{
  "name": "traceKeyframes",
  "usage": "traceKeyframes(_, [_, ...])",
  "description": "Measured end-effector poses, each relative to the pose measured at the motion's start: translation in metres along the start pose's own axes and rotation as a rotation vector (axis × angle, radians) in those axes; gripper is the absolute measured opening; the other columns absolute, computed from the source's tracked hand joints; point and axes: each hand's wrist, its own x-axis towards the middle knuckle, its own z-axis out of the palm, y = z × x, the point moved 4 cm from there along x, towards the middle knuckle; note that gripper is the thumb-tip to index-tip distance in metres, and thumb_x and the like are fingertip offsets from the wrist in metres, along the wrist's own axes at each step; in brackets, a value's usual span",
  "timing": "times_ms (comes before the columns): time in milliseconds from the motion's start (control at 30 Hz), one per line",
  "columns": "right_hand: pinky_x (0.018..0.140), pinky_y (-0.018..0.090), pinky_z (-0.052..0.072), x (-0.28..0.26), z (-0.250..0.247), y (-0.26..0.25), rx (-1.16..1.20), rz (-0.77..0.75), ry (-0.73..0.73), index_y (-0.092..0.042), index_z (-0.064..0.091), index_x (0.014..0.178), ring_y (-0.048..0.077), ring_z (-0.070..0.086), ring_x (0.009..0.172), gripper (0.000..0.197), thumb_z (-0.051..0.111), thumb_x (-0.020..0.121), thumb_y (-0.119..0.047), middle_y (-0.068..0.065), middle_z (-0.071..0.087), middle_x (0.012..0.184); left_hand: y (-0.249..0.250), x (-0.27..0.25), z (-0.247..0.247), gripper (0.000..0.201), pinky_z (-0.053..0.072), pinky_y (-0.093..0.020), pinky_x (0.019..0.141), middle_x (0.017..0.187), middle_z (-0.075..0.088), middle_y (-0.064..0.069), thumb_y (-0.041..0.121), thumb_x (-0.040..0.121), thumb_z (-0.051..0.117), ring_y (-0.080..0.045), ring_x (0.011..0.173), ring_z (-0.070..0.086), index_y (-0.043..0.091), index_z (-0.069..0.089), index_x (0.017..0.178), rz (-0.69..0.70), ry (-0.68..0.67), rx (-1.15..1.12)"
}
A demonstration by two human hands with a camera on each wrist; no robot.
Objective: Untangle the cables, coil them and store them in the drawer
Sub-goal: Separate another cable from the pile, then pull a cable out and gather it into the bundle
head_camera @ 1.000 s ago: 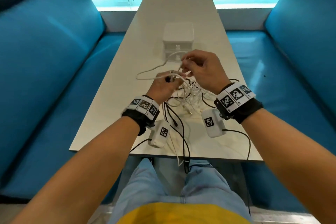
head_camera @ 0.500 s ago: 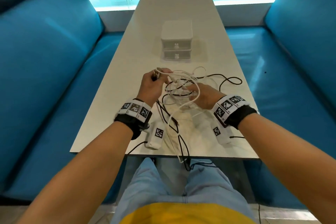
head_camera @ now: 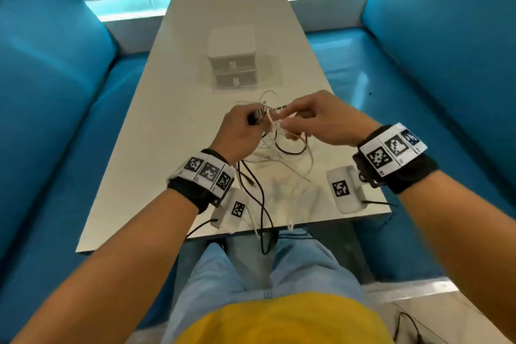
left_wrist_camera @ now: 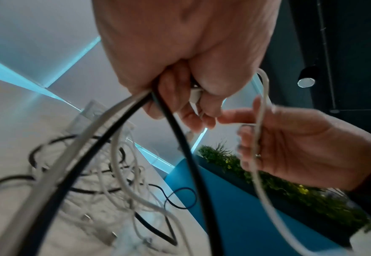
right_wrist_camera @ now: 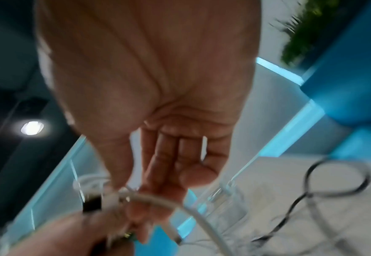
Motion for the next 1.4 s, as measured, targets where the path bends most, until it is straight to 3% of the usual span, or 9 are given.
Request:
traceKeyframes(233, [0.053, 0.027, 0.033, -0.102, -0.046, 0.101, 0.085, 0.267, 0.441, -0.019, 0.071, 0.079, 0.009, 0.037, 0.049, 0.023, 0.055, 0.095, -0.021, -0.007, 0.043, 0.050, 0.038, -0.014, 0.049, 0.036, 0.037, -0.006, 0.055, 0.077, 0.052, 0.012, 0.011, 0.088, 0.067, 0.006, 0.052, 0.049, 0.018, 0.061, 0.123, 0.045, -0.185, -0.080])
traceKeyframes(500, [0.065, 0.030, 0.043, -0.216, -0.031, 0.232, 0.070, 0.618, 0.713, -0.017, 0.063, 0.064, 0.010, 0.053, 0.062, 0.026, 0.059, 0.088, -0.010, 0.001, 0.060, 0.064, 0.065, -0.028, 0.121, 0.017, 0.027, -0.022, 0.044, 0.054, 0.033, 0.013, 0.013, 0.093, 0.059, -0.008, 0.046, 0.027, 0.021, 0.069, 0.104, -0.033, -0.472, -0.302])
traceKeyframes(800, [0.064, 0.028, 0.045, -0.251, -0.022, 0.247, -0.250, 1.032, 0.061, -0.007, 0.062, 0.078, 0.022, 0.057, 0.068, 0.015, 0.049, 0.085, -0.010, 0.009, 0.067, 0.079, 0.096, -0.045, 0.166, 0.033, 0.051, -0.031, 0.062, 0.049, 0.038, 0.005, 0.023, 0.101, 0.044, -0.015, 0.050, 0.044, 0.013, 0.057, 0.073, 0.011, -0.610, -0.270])
traceKeyframes(933, [0.065, 0.033, 0.048, -0.237, -0.033, 0.215, -0.302, 0.922, 0.064, -0.009, 0.061, 0.067, 0.022, 0.052, 0.066, 0.020, 0.052, 0.084, -0.016, 0.009, 0.062, 0.069, 0.109, -0.043, 0.173, 0.034, 0.046, -0.031, 0.053, 0.051, 0.028, 0.007, 0.033, 0.100, 0.044, -0.011, 0.044, 0.033, 0.017, 0.052, 0.071, 0.018, -0.597, -0.264])
traceKeyframes(1033, [0.061, 0.032, 0.044, -0.220, -0.049, 0.174, -0.211, 0.708, 0.454, -0.008, 0.061, 0.068, 0.017, 0.051, 0.062, 0.022, 0.055, 0.082, -0.022, -0.002, 0.057, 0.059, 0.117, -0.042, 0.179, 0.029, 0.029, -0.023, 0.048, 0.055, 0.024, 0.009, 0.035, 0.095, 0.051, -0.011, 0.048, 0.023, 0.021, 0.052, 0.070, -0.019, -0.579, -0.311])
traceKeyframes(1100, [0.081, 0.026, 0.049, -0.205, -0.051, 0.136, 0.068, 0.462, 0.548, -0.021, 0.067, 0.095, 0.009, 0.062, 0.088, 0.011, 0.059, 0.088, -0.018, -0.008, 0.068, 0.094, 0.121, -0.041, 0.182, 0.020, 0.029, -0.024, 0.047, 0.058, 0.028, 0.005, 0.028, 0.093, 0.058, -0.010, 0.048, 0.025, 0.022, 0.053, 0.074, -0.009, -0.549, -0.355])
traceKeyframes(1200, [0.099, 0.022, 0.045, -0.183, -0.035, 0.098, 0.458, 0.187, 0.265, -0.016, 0.055, 0.125, 0.009, 0.057, 0.118, 0.042, 0.064, 0.084, -0.009, 0.001, 0.062, 0.126, 0.127, -0.041, 0.183, 0.010, 0.031, -0.025, 0.048, 0.052, 0.033, 0.007, 0.012, 0.086, 0.062, -0.009, 0.045, 0.031, 0.018, 0.058, 0.092, 0.023, -0.545, -0.443])
traceKeyframes(1333, [0.081, 0.043, 0.047, -0.166, -0.015, 0.103, 0.403, 0.142, 0.312, -0.015, 0.061, 0.091, 0.023, 0.056, 0.080, 0.011, 0.067, 0.083, -0.019, 0.003, 0.055, 0.083, 0.129, -0.045, 0.182, 0.018, 0.025, -0.029, 0.051, 0.052, 0.031, 0.006, 0.015, 0.075, 0.060, -0.008, 0.041, 0.029, 0.014, 0.052, 0.092, -0.050, -0.574, -0.595])
traceKeyframes(1400, [0.067, 0.040, 0.042, -0.159, 0.000, 0.118, 0.270, 0.198, 0.274, -0.003, 0.054, 0.078, 0.017, 0.043, 0.065, 0.027, 0.063, 0.091, -0.025, 0.005, 0.044, 0.071, 0.128, -0.047, 0.180, 0.015, 0.029, -0.025, 0.048, 0.057, 0.030, 0.005, 0.016, 0.075, 0.062, -0.008, 0.043, 0.028, 0.016, 0.050, 0.084, -0.018, -0.550, -0.569])
